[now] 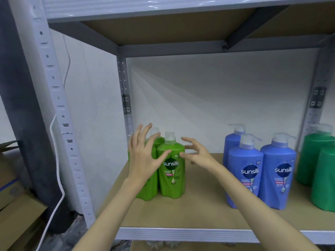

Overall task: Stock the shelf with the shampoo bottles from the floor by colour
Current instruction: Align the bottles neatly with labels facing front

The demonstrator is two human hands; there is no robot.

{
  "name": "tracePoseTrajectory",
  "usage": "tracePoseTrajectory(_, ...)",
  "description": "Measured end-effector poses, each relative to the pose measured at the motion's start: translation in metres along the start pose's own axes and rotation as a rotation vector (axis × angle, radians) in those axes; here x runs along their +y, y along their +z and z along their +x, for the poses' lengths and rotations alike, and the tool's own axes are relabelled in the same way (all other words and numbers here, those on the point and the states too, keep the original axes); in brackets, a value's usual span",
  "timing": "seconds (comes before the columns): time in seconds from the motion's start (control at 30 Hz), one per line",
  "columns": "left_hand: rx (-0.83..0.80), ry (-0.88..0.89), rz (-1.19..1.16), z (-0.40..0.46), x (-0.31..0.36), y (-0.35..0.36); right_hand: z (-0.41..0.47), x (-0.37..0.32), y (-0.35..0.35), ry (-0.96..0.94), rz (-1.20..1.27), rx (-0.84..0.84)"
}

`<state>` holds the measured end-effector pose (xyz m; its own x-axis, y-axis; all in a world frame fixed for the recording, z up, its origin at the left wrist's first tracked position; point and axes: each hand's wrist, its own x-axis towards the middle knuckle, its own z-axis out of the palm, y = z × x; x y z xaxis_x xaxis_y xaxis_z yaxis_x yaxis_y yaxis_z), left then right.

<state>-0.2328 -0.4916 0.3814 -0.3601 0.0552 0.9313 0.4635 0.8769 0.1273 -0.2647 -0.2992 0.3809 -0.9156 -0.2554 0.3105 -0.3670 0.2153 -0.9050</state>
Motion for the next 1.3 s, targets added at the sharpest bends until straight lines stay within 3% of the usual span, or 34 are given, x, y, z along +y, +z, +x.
tracePoseTrajectory(0.1,-0.070,-0.118,0.076,-0.015,-0.002,0.009,0.011,-0.021,-0.008,-0.047,0.030,0.049)
tracePoseTrajectory(0.2,-0.146,-0.126,0.141,-0.023,0.001,0.016,0.023,-0.038,-0.011,-0.042,-0.015,-0.041)
tracePoseTrajectory(0.4,-0.124,-0.270,0.087,-0.039,0.007,0.027,0.034,-0.043,-0.009,0.007,-0.176,-0.214)
tracePoseTrajectory(0.7,-0.071,-0.308,0.007,-0.039,0.008,0.027,0.036,-0.054,-0.011,0.059,-0.267,-0.301)
tracePoseTrajectory(0.93,-0.039,-0.299,0.004,-0.040,0.006,0.030,0.041,-0.058,0.003,0.073,-0.292,-0.186)
tracePoseTrajectory(1.13,-0.035,-0.298,0.014,-0.040,0.006,0.031,0.045,-0.048,0.029,0.054,-0.579,0.190)
tracePoseTrajectory(1.2,-0.037,-0.299,0.011,-0.040,0.006,0.032,0.043,-0.046,0.027,0.062,-0.575,0.156)
tracePoseTrajectory(1.3,-0.036,-0.300,-0.002,-0.041,0.006,0.032,0.037,-0.045,0.012,0.059,-0.310,-0.063)
